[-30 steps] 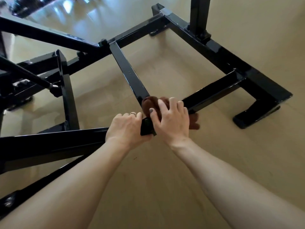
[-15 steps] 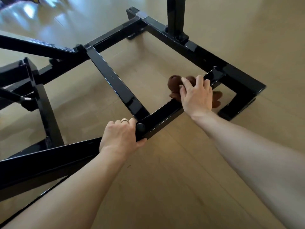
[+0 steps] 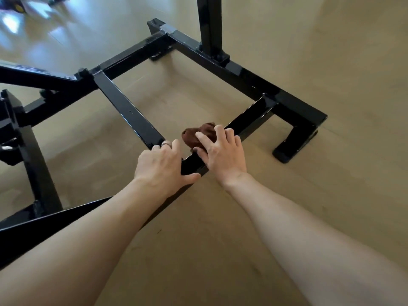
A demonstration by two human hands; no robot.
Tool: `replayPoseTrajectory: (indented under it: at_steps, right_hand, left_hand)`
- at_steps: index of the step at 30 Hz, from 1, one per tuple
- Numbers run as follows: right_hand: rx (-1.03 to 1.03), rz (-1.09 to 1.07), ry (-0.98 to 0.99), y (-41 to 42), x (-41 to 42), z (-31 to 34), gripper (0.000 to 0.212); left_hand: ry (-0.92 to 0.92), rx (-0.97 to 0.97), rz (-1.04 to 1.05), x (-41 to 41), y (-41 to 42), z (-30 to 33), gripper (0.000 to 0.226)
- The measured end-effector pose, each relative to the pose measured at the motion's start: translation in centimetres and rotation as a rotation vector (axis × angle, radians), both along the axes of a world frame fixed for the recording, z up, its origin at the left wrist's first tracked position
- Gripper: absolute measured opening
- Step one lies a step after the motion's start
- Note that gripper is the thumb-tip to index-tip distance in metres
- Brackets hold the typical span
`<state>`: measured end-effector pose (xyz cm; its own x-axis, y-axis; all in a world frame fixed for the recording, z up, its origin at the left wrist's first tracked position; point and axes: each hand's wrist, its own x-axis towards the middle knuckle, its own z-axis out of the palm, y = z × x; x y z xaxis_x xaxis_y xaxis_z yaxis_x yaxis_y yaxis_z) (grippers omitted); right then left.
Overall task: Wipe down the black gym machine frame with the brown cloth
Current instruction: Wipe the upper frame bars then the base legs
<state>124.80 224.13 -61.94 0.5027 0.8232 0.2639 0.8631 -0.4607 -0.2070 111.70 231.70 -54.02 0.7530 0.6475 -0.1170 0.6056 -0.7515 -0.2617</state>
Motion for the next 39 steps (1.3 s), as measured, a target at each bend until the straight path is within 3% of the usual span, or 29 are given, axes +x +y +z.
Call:
replayPoseTrajectory:
  at_steps: [4,7,10,15,23,27,29,39]
  right_hand:
    - [-0.129,-0.096,0.018,0.2,5.7,0.9,0.046]
    - [-0.172,-0.106,0.065,0.4,10.7,1.0,0.048]
    - [-0.062,-0.049,0.12,0.7,11.9,-0.1,0.045]
    - [0.218,0.021,0.194,0.2,9.0,-1.8,0.039]
    - [0.127,0.256,0.022,-0.5,11.6,-1.4,0.039]
    - [0.047,0.063,0.005,-1.2,19.3,-0.6,0.044]
    - [-0.019,0.079,0.015,-1.4,21.5,-0.1,0.043]
    - [0.11,0.008,0.12,-2.8,19.4,0.7,0.043]
  left_hand:
    - [-0.198,-0.129,-0.038,3.1,-1.0,-0.6,0.066]
    - [-0.211,-0.184,-0.068,3.9,-1.4,-2.9,0.084]
    - [-0.166,-0.184,-0.127,5.1,-1.3,-5.3,0.098]
    - [-0.241,-0.142,-0.186,6.2,-0.7,-7.1,0.076]
    - [-0.299,-0.217,-0.146,6.1,-0.8,-7.1,0.073]
    - [-0.338,-0.256,-0.068,6.3,-0.9,-6.9,0.065]
    - [-0.346,-0.249,-0.061,6.2,-0.9,-7.1,0.061]
    - [-0.365,-0.259,-0.037,6.2,-0.9,-7.2,0.058]
